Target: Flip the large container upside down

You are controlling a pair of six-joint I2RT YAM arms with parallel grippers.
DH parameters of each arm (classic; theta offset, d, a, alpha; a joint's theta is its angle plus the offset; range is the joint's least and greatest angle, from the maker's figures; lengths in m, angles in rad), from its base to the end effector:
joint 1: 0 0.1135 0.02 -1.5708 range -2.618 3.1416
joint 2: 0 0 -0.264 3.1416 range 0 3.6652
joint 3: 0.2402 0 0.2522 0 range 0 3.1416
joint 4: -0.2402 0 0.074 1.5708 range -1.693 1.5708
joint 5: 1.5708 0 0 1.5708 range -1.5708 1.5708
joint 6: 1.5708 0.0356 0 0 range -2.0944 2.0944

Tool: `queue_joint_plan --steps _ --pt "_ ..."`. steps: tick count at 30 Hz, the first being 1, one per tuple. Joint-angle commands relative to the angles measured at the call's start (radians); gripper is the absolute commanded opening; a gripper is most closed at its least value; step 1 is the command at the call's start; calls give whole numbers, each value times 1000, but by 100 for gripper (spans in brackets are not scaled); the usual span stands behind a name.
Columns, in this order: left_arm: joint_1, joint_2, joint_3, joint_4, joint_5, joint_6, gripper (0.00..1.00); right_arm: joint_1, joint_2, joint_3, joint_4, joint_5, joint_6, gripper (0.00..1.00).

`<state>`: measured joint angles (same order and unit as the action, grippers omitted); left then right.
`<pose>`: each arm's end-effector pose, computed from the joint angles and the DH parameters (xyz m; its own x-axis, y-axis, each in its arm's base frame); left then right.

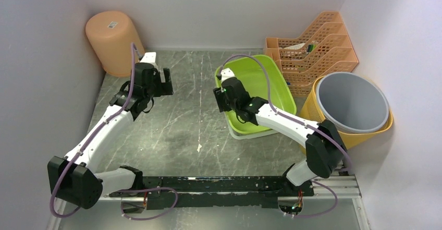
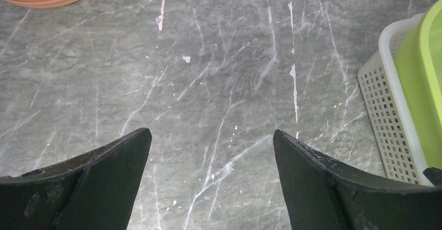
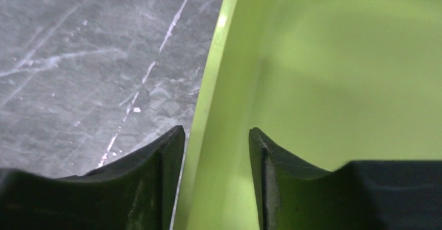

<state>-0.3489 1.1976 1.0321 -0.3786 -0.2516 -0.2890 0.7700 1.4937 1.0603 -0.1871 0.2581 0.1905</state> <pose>0.2549 -0.0833 0.3220 -0.5036 -0.1105 -0.8568 -0.0131 0.9926 -0.1203 0.2471 0.2269 0.2653 -0.5091 -0.2386 -0.8270 -0.4355 0.9002 0.0083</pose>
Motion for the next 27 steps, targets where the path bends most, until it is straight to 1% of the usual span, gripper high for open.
queue_joint_plan --steps 1,4,6,7,12,13,16,21,24,27 --pt "-1 -22 -12 -27 -29 2 100 13 37 2 -25 60 15 38" --pt "-1 -31 6 -45 -44 9 100 19 34 7 -39 98 21 13" --pt "-1 -41 29 -63 -56 14 100 20 25 14 -45 109 23 3" --pt "-1 -46 46 -75 -61 20 100 21 21 20 -48 113 25 0" --pt "-1 -94 147 -137 -93 49 100 28 3 101 -96 124 18 0" --pt "-1 -118 191 -159 -104 59 100 33 -4 149 -113 127 15 0" --pt "-1 -158 241 -189 -132 69 100 44 -19 211 -129 115 7 0" --pt "-1 -237 302 -177 -153 76 100 83 -6 352 -147 90 -11 0" --pt "-1 -275 335 -174 -160 72 100 113 20 445 -148 43 -13 0" --pt "-1 -332 332 -130 -177 76 100 155 54 523 -141 45 -23 0"
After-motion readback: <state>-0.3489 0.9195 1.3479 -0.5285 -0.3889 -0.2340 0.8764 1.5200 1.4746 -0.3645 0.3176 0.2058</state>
